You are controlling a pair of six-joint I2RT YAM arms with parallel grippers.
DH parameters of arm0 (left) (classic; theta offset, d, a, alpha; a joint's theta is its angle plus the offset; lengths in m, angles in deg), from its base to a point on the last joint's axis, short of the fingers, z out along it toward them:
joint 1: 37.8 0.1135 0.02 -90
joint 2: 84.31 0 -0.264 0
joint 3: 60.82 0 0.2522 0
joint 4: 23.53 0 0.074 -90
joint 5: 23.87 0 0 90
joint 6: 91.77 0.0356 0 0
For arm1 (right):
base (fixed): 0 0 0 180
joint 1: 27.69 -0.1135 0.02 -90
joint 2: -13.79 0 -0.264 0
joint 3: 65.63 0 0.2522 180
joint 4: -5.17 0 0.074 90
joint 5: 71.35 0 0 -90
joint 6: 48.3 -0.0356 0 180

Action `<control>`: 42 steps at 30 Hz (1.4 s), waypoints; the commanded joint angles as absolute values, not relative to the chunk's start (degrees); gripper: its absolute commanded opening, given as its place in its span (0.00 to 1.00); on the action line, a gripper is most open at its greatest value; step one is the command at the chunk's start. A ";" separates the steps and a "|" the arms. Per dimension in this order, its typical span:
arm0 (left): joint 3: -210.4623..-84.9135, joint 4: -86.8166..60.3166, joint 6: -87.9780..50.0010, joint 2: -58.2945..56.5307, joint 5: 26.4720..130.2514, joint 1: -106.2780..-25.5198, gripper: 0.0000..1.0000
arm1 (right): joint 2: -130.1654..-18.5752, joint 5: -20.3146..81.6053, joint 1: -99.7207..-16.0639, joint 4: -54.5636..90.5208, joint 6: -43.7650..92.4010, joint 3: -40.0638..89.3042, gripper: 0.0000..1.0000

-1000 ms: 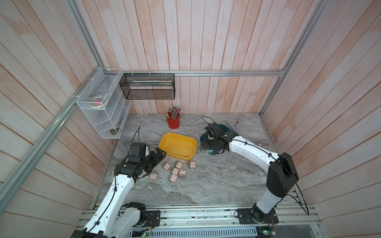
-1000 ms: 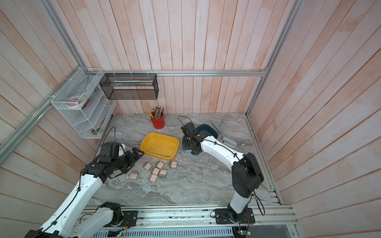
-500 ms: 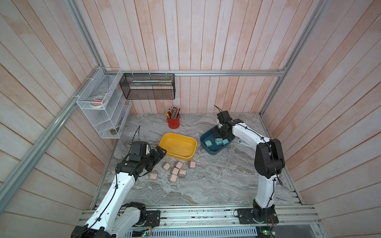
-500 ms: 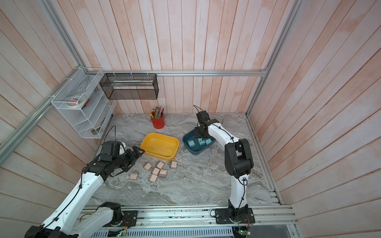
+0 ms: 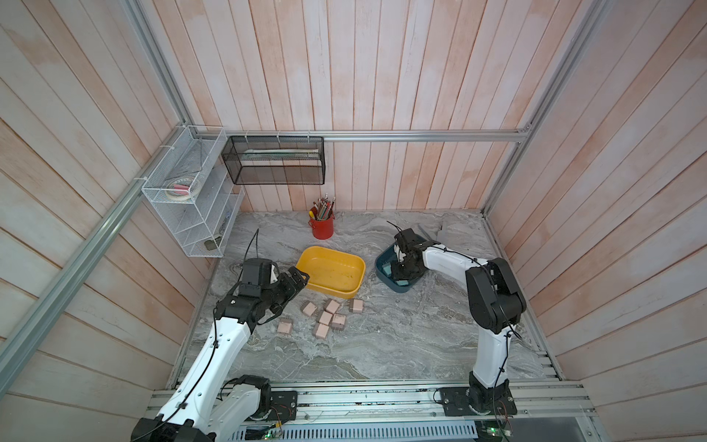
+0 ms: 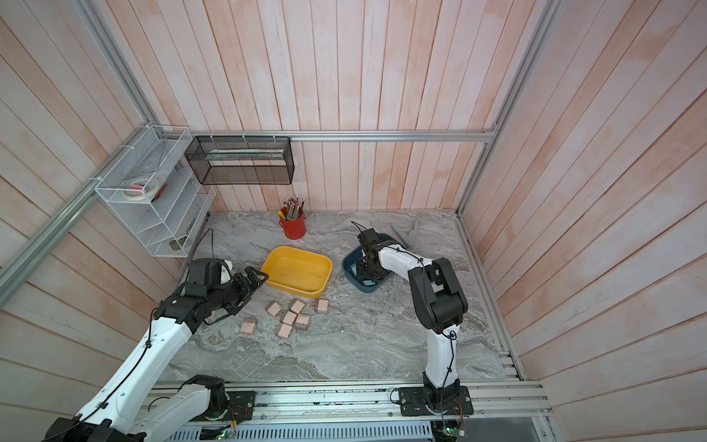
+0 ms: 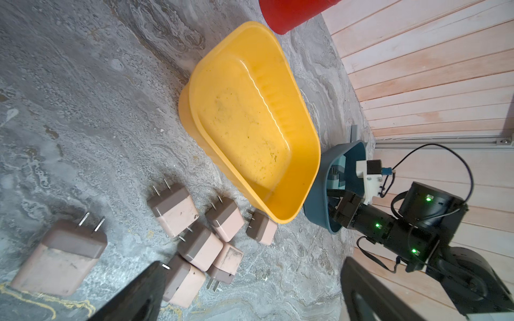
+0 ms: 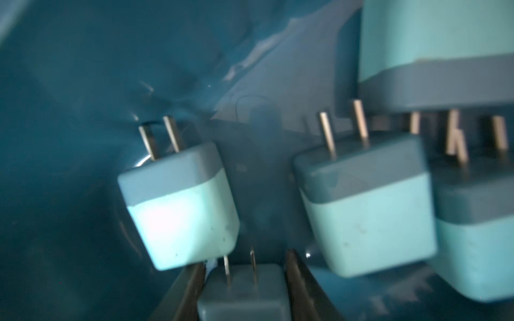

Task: Place the plugs by color into the storage box
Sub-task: Place the plug in the storage box, then pick up the plug from the center of the board.

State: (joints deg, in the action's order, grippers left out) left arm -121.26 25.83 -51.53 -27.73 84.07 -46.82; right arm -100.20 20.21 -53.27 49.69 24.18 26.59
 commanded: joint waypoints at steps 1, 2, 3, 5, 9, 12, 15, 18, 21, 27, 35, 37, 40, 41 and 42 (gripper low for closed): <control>-123.01 27.53 -49.65 -27.67 82.90 -46.57 1.00 | -99.88 19.36 -53.31 47.38 23.68 25.21 0.37; -123.10 28.37 -49.02 -27.71 82.59 -46.57 1.00 | -100.09 19.20 -53.28 46.90 23.77 24.67 0.37; -123.18 29.11 -48.27 -27.50 82.15 -46.58 1.00 | -100.18 19.19 -53.32 46.52 23.82 24.17 0.38; -123.38 30.93 -47.32 -26.75 81.97 -46.53 1.00 | -100.20 19.20 -53.32 45.80 23.80 23.24 0.40; -127.23 35.40 -44.22 -23.22 82.22 -46.76 1.00 | -99.67 19.44 -53.37 48.09 23.98 23.84 0.51; -128.78 35.81 -43.18 -23.05 81.45 -46.77 1.00 | -97.14 18.53 -53.40 50.10 23.86 25.01 0.64; -128.84 35.80 -43.16 -22.91 81.76 -46.76 1.00 | -95.70 16.50 -53.44 56.47 23.61 29.68 0.80; -128.12 35.56 -43.88 -23.14 82.12 -46.76 1.00 | -93.43 14.34 -54.95 61.91 23.36 34.26 0.84; -130.15 37.79 -45.06 -22.03 81.54 -46.77 1.00 | -91.06 12.37 -58.88 65.39 22.37 37.81 0.86; -135.35 40.33 -44.24 -19.43 81.61 -46.72 1.00 | -89.30 18.56 -71.40 62.00 22.25 35.35 0.86; -137.88 43.60 -38.94 -18.70 81.69 -46.79 1.00 | -87.60 25.46 -76.47 45.14 21.91 20.11 0.84; -136.54 43.37 -39.78 -19.76 82.32 -46.79 1.00 | -87.17 25.50 -76.47 41.47 22.28 16.82 0.84; -132.22 41.66 -42.47 -21.67 84.74 -46.81 1.00 | -88.70 24.71 -76.52 39.23 23.41 15.45 0.84; -130.82 41.05 -43.37 -22.34 85.47 -46.80 1.00 | -89.01 24.71 -76.47 37.90 23.71 14.95 0.84; -129.41 40.57 -44.17 -23.13 85.96 -46.77 1.00 | -89.37 24.53 -76.47 36.28 23.77 14.26 0.84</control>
State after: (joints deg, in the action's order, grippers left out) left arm -132.38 41.19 -42.17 -21.33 83.72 -46.82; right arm -88.55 23.97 -76.62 43.51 22.70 14.65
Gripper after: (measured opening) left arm 0.996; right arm 0.843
